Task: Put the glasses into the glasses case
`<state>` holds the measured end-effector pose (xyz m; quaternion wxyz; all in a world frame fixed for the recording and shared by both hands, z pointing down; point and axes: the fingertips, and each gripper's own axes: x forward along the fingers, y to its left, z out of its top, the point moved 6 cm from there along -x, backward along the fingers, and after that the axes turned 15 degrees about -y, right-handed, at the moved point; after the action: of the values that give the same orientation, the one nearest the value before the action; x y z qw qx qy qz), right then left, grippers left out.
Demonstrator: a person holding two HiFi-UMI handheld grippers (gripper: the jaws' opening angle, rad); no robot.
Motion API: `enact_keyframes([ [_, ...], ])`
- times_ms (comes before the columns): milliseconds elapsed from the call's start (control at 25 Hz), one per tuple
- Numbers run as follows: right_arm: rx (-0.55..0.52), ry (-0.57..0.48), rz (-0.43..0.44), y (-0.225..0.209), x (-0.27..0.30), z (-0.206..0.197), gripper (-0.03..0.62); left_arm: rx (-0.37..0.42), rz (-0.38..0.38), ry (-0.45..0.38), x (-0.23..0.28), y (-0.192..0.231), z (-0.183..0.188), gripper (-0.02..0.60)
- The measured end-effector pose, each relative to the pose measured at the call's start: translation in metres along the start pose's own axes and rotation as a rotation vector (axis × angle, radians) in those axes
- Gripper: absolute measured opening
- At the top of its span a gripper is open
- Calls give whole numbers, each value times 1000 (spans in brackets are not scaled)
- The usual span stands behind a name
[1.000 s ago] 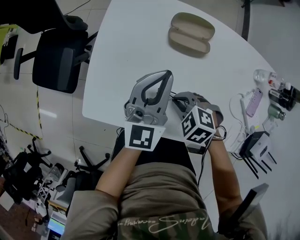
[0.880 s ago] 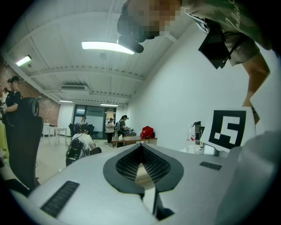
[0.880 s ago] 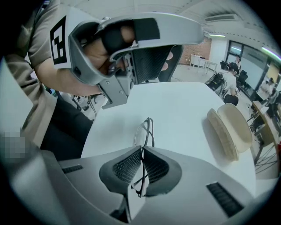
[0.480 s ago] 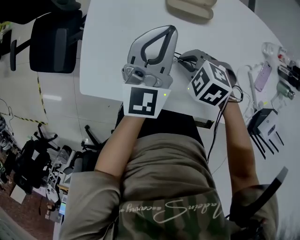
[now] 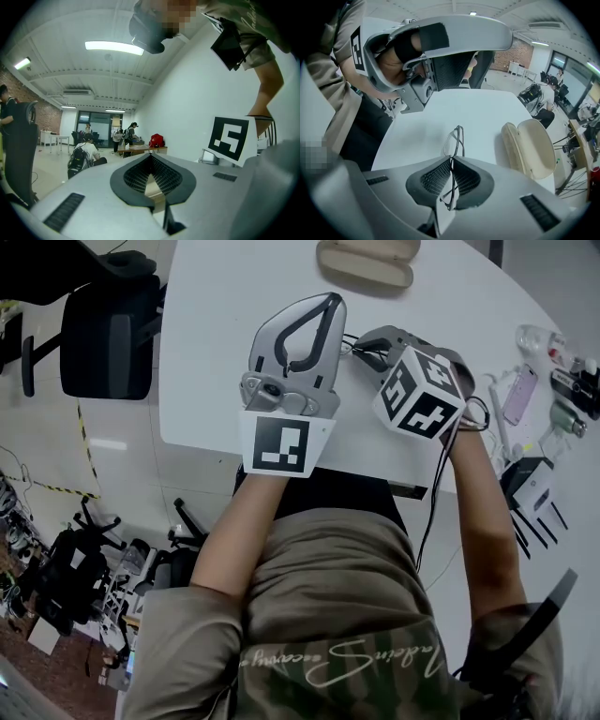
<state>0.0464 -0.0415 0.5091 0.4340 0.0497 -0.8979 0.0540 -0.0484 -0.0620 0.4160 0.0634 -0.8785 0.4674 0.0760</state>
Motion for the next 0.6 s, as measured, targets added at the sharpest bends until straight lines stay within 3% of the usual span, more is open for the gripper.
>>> enact_keyframes([
  [600,-18,8,-15,-20,-3,0,32,-48,-8,0,17,0,-5,5],
])
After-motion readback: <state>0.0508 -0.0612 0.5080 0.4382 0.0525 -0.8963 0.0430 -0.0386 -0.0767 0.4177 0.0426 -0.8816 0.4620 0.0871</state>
